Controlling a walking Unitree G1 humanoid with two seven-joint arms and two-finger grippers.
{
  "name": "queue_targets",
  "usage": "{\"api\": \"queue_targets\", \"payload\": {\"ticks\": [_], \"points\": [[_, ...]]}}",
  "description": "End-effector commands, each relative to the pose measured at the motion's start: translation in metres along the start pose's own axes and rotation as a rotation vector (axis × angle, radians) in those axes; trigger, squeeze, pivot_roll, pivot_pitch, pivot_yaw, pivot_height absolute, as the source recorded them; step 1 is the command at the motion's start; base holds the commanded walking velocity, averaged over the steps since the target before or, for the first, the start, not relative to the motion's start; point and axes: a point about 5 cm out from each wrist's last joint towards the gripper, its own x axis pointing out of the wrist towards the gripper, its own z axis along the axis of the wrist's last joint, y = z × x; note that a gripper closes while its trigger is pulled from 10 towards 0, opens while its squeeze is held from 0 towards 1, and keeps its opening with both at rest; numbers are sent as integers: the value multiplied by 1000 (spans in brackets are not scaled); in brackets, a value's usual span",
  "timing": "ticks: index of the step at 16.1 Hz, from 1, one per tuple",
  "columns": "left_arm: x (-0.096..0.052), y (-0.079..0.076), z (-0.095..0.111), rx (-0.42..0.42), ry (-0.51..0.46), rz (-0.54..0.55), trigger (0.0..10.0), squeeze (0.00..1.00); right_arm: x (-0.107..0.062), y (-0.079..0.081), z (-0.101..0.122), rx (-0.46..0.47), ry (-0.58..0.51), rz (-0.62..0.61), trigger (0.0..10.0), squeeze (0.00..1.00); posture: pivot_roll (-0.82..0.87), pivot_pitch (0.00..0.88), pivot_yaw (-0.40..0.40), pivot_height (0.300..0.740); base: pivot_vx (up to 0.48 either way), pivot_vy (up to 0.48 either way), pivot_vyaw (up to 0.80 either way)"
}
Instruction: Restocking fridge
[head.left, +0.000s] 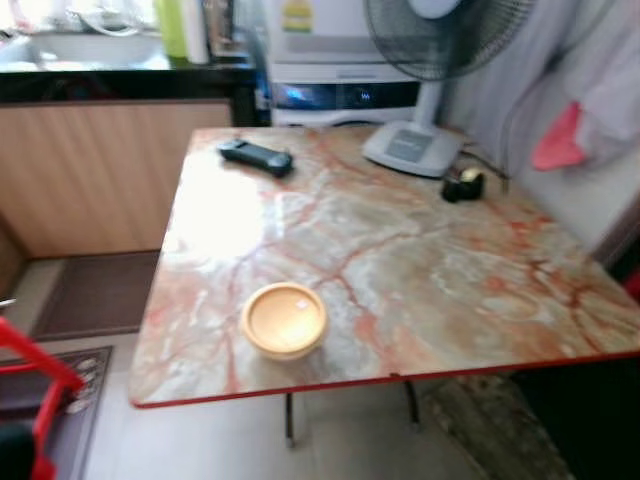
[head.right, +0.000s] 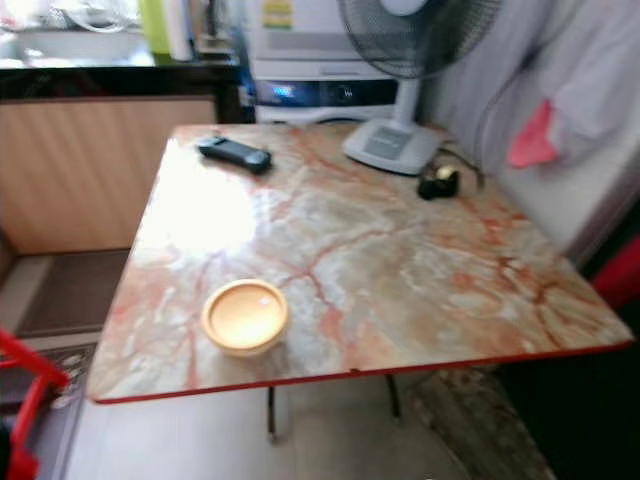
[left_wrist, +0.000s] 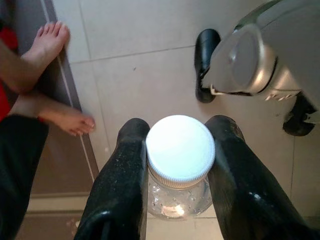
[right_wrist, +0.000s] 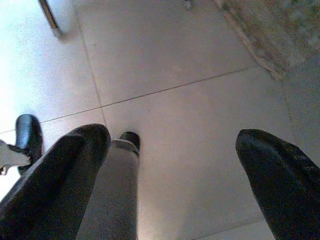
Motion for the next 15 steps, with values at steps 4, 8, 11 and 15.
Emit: {"api": "queue_targets", "payload": {"ticks": [4,8,11,15], "points": [[0,2,-2,-1,11,7,10000,0,0,0,0,-21,10,10,10000,0,148,0,-64,740,0,0,-600],[0,-1,-1,-4,10,6,10000,0,0,-1,0,-47,21,21,10000,0,151,0,-66,740,0,0,-800],[0,-2,-1,-1,13,2,10000,0,0,-1,0,-69,29,24,10000,0,154,0,-64,740,0,0,-800],[0,0,-3,36,30,5,10000,0,0,0,0,-93,37,28,10000,0,156,0,-65,740,0,-82,-800]]}}
